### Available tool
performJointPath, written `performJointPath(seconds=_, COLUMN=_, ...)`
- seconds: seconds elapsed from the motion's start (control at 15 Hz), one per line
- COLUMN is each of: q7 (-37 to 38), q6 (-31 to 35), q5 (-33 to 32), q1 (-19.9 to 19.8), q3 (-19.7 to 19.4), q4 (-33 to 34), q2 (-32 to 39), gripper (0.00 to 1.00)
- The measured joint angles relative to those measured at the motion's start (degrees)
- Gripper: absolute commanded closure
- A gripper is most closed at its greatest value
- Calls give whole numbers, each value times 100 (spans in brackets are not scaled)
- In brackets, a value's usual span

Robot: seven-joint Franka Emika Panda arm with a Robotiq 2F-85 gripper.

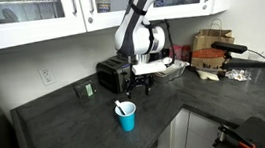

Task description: Move the blue cup to the right

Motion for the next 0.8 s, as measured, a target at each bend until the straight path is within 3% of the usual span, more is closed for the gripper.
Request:
performJointPath(seconds=0.33, q7=-113, q6=-145, q5=-21, q1=35, q3=100, q4=512, q2=825, gripper=0)
performJointPath(seconds=0.4, q7=-182, q6=-209, q5=-34, q1=43, q3=109, q4=602, q2=958, gripper=25)
performJointPath(seconds=0.53, q7=-335, q6=-328, q5=-67, q1=55, q3=140, q4=779, q2=1193, gripper=32)
performJointPath(seconds=0.8, q7=-455, q6=-368, q5=-180, q1=77, q3=198, q4=1103, q2=1502, gripper=64)
